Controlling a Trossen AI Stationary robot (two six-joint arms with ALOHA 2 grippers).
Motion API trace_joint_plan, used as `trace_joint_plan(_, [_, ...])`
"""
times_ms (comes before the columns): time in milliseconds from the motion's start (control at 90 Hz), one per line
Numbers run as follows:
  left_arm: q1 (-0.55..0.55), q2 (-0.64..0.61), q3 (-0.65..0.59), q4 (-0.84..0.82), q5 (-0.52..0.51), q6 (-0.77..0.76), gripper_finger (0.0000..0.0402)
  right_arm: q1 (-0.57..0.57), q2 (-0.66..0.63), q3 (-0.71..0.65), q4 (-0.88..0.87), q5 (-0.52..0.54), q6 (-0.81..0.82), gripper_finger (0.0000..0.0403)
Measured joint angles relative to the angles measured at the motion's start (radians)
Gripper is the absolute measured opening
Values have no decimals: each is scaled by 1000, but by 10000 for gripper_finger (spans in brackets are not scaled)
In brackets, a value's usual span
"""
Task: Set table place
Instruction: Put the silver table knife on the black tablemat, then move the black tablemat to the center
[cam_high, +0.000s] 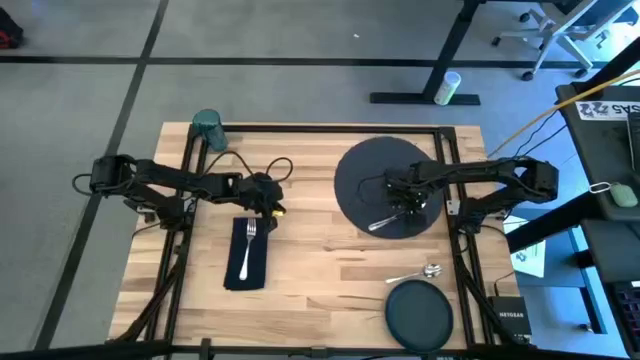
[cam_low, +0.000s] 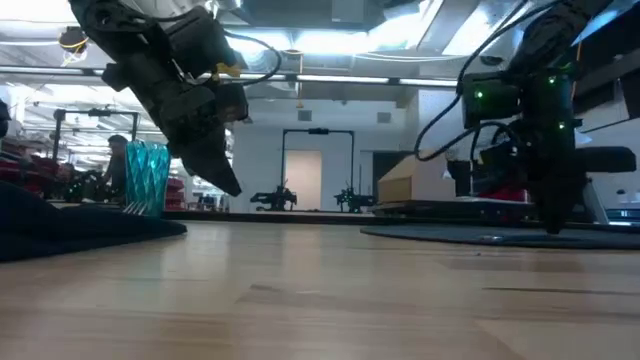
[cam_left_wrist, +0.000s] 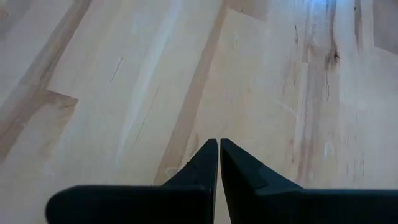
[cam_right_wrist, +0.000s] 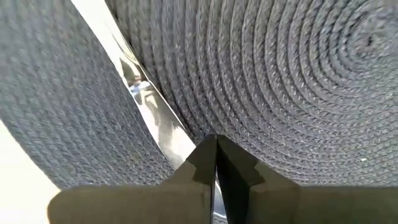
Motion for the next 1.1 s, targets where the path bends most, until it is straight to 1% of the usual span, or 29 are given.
trace_joint_plan(78, [0,0,0,0,0,0,1,0,-12,0,-5,-23,9,0])
trace_joint_plan(378, [0,0,0,0,-6,0,1,0,-14,-20,-17,-14,44,0])
trace_joint_plan(500, [0,0,0,0,-6,0,1,0,-16,-19,7,-13,59,0])
trace_joint_plan(600, [0,0,0,0,-6,0,1,0,-36,-16,98,17,71,0])
trace_joint_plan(744, [0,0,0,0,-6,0,1,-2,-47,15,257,168,86,0])
trace_joint_plan(789, [0,0,0,0,-6,0,1,-11,-45,21,325,193,86,0])
trace_joint_plan(922, [0,0,0,0,-10,-1,1,-59,5,22,523,182,77,0])
trace_joint_plan(1100, [0,0,0,0,-10,-15,1,-107,105,22,647,112,30,0])
